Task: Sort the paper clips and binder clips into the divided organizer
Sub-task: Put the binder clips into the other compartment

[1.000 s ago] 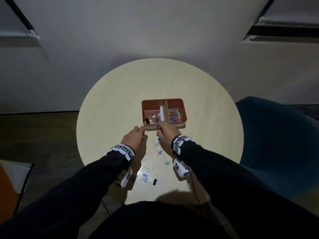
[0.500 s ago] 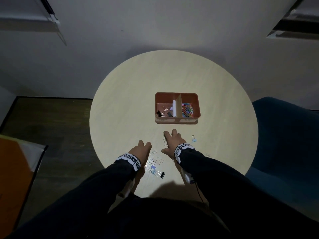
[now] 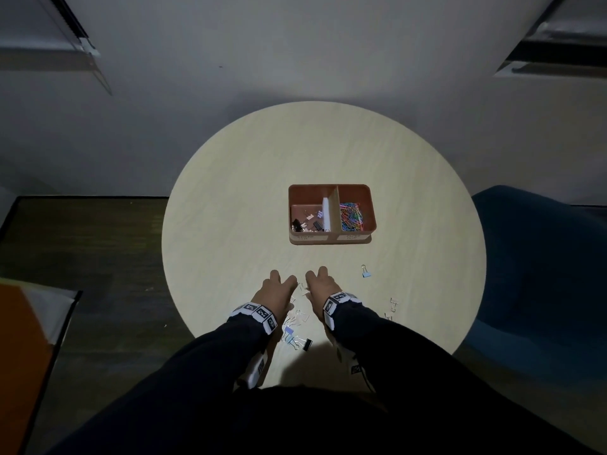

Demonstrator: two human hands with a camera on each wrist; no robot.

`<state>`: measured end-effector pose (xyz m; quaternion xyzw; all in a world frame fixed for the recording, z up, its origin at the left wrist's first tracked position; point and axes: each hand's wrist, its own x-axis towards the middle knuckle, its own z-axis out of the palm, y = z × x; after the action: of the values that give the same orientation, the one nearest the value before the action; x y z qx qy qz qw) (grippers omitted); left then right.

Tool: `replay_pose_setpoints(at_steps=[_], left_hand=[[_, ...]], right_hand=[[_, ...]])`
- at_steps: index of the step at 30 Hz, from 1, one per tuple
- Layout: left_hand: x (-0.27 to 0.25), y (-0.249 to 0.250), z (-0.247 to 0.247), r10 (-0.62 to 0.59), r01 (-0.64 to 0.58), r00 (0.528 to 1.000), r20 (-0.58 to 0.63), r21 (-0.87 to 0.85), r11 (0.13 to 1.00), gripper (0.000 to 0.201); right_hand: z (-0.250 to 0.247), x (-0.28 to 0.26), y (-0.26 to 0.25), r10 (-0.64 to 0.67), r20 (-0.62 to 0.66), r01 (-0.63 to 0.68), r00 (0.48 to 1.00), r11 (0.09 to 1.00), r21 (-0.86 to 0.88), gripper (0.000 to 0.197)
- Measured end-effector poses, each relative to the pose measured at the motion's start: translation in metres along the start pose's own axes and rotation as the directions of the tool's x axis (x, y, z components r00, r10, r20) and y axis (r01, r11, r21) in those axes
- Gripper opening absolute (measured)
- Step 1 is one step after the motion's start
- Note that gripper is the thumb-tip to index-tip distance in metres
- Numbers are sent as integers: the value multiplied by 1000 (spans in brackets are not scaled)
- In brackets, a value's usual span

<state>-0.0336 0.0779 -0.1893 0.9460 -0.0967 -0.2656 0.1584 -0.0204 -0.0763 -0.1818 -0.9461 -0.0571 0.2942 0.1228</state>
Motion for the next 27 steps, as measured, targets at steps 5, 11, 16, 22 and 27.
replay_pose_setpoints(at_steps=[5, 11, 16, 22, 27], left_hand=[[6, 0, 5, -24, 26, 999, 25, -72, 997, 33], [15, -7, 3, 26, -21, 999, 44, -105, 994, 25], [15, -4, -12, 1, 9, 997, 71, -148, 989, 20], [12, 7, -37, 24, -21, 1000, 13, -219, 975, 22], [9, 21, -60, -52, 15, 995, -80, -408, 913, 11]], right_hand=[[-4, 1, 7, -22, 38, 19, 999, 997, 73, 19], [-20, 5, 10, 106, 25, -109, 994, 953, 282, 13], [-35, 6, 15, 168, 75, -182, 983, 825, 536, 9], [-43, -4, 20, 252, 65, -224, 965, 677, 701, 14], [-48, -8, 28, 213, -7, -143, 977, 682, 717, 11]])
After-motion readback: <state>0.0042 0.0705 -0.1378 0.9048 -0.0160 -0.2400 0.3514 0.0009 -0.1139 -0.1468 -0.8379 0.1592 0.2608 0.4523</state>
